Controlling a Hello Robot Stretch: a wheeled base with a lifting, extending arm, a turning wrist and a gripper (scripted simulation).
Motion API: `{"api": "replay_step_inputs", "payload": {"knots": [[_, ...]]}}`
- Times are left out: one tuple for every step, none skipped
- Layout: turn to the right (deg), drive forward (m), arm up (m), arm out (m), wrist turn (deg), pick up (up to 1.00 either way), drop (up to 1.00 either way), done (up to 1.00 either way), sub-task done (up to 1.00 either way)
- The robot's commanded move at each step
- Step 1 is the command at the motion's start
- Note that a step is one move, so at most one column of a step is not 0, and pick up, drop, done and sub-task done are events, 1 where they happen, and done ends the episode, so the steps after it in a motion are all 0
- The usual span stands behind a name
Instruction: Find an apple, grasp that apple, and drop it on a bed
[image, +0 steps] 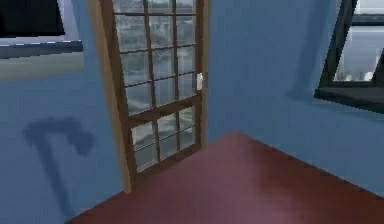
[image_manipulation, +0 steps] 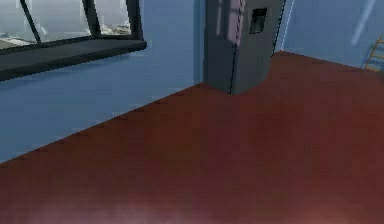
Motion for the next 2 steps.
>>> {"api": "replay_step_inputs", "payload": {"knots": [[-9.0,0.0,0.0,0.0,0.0,0.0,0.0,0.0,0.0],[0.0,0.05,0.0,0.0,0.0,0.0,0.0,0.0,0.0]]}}
